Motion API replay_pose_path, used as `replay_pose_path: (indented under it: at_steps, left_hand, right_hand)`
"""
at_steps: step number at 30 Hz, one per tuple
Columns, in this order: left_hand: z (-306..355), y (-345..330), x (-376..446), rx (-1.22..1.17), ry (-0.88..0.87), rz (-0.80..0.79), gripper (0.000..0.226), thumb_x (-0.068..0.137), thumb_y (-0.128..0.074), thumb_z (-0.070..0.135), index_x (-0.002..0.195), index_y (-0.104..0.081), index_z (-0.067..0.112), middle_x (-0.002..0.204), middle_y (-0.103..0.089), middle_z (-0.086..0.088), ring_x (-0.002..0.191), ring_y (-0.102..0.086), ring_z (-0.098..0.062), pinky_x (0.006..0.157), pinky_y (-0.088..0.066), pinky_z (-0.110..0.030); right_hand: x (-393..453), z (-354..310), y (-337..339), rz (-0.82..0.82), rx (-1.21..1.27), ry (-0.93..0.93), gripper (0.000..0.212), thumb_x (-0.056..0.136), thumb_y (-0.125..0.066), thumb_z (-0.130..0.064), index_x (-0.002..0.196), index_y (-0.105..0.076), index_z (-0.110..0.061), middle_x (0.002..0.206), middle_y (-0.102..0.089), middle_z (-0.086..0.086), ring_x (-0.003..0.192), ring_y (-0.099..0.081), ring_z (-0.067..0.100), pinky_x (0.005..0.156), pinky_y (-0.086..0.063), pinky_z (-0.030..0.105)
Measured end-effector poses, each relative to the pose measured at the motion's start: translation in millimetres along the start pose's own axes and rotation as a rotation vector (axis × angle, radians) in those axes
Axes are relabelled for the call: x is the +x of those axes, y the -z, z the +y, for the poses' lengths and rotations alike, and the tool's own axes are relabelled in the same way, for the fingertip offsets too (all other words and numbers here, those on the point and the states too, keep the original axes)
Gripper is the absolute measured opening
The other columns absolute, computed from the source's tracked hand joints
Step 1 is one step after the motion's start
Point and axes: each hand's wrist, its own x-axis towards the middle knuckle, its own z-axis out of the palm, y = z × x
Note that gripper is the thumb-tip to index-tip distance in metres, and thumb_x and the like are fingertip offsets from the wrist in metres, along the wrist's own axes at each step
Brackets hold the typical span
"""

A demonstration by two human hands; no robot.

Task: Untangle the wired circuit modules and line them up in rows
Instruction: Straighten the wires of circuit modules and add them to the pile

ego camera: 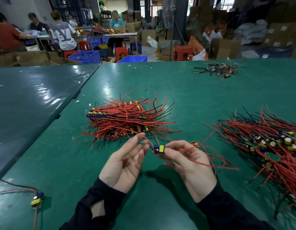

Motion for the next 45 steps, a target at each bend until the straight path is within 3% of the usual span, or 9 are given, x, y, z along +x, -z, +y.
replay_pose_path:
  at_steps: [2,8,15,21,25,28,34,40,45]
  left_hand:
    - [-3.8,-0.6,-0.4,0.022,-0.034,-0.009,0.044,0.051,-0.082,0.013,0.092,-0.071,0.003,0.079,-0.069,-0.012,0.064,-0.069,-0.014,0.054,-0.055,-0.016]
    - [-24.5,-2.5,3.1,0.533,-0.28,0.136,0.014,0.053,-0.074,0.013,0.065,-0.074,0.004,0.065,-0.069,-0.011,0.051,-0.064,-0.014,0.05,-0.053,-0.019]
    - [-18.9,0.5,3.8,0.578,-0.389,0.241,0.007,0.067,-0.071,0.013,0.063,-0.076,0.01,0.064,-0.069,-0.008,0.056,-0.063,-0.011,0.05,-0.052,-0.02]
    - [-11.3,0.6,1.7,0.721,-0.537,0.283,0.015,0.08,-0.066,0.002,0.075,-0.075,0.014,0.063,-0.071,0.002,0.055,-0.061,-0.002,0.048,-0.051,-0.019]
    - [-16.9,-1.0,-3.3,0.951,-0.729,0.236,0.009,0.073,-0.074,0.016,0.072,-0.076,0.025,0.065,-0.072,0.006,0.058,-0.061,-0.001,0.057,-0.048,-0.016]
    - [-24.0,-1.3,-7.3,1.091,-0.803,0.163,0.006,0.069,-0.08,0.022,0.072,-0.076,0.027,0.069,-0.073,0.009,0.063,-0.065,-0.003,0.062,-0.048,-0.016]
    - [-18.2,-4.4,-5.3,0.996,-0.679,0.172,0.021,0.066,-0.079,0.004,0.063,-0.077,0.025,0.065,-0.073,0.004,0.059,-0.065,-0.003,0.059,-0.048,-0.013]
    - [-10.9,-3.5,-3.3,0.627,-0.296,0.065,0.027,0.044,-0.078,0.02,0.068,-0.077,0.01,0.058,-0.066,-0.006,0.049,-0.059,-0.013,0.05,-0.049,-0.019]
    - [-8.7,-5.0,-4.4,0.605,-0.389,0.066,0.025,0.044,-0.078,0.016,0.067,-0.076,0.008,0.054,-0.063,-0.009,0.044,-0.054,-0.016,0.049,-0.048,-0.019]
  right_hand:
    - [0.4,1.5,2.3,0.019,-0.016,0.033,0.009,0.058,-0.073,-0.017,0.067,-0.072,-0.016,0.074,-0.071,0.011,0.069,-0.069,0.02,0.056,-0.052,0.021]
    - [1.1,7.5,6.0,0.024,-0.253,0.247,0.02,0.071,-0.071,0.012,0.066,-0.067,-0.007,0.07,-0.069,0.004,0.064,-0.063,0.01,0.061,-0.05,0.016]
    - [-5.4,12.9,8.4,-0.143,-0.69,0.538,0.036,0.069,-0.063,0.019,0.08,-0.07,-0.014,0.095,-0.065,-0.006,0.089,-0.066,0.014,0.072,-0.053,0.019]
    - [7.0,4.8,15.0,-0.11,-0.384,0.117,0.06,0.073,-0.032,0.03,0.086,-0.071,-0.013,0.089,-0.074,0.005,0.089,-0.071,0.019,0.075,-0.054,0.022]
    - [8.9,-4.2,11.2,-0.124,-0.107,-0.183,0.018,0.087,-0.053,-0.004,0.091,-0.07,-0.002,0.09,-0.073,0.016,0.079,-0.071,0.029,0.064,-0.057,0.027]
    - [1.5,1.2,5.7,-0.202,-0.252,-0.225,0.029,0.07,-0.067,-0.026,0.09,-0.069,-0.006,0.077,-0.071,0.008,0.065,-0.069,0.022,0.058,-0.056,0.024]
    - [-1.3,0.0,3.7,-0.303,-0.297,-0.189,0.012,0.091,-0.052,-0.007,0.09,-0.062,-0.002,0.065,-0.065,0.006,0.054,-0.064,0.016,0.051,-0.049,0.02]
    - [-3.4,-0.4,2.3,-0.399,-0.343,-0.182,0.016,0.095,-0.045,-0.003,0.086,-0.059,-0.005,0.064,-0.063,0.004,0.052,-0.061,0.014,0.051,-0.047,0.019]
    - [-3.7,-4.8,2.8,-0.439,-0.342,-0.147,0.014,0.095,-0.05,-0.005,0.083,-0.059,-0.004,0.065,-0.063,0.006,0.051,-0.061,0.014,0.052,-0.047,0.019]
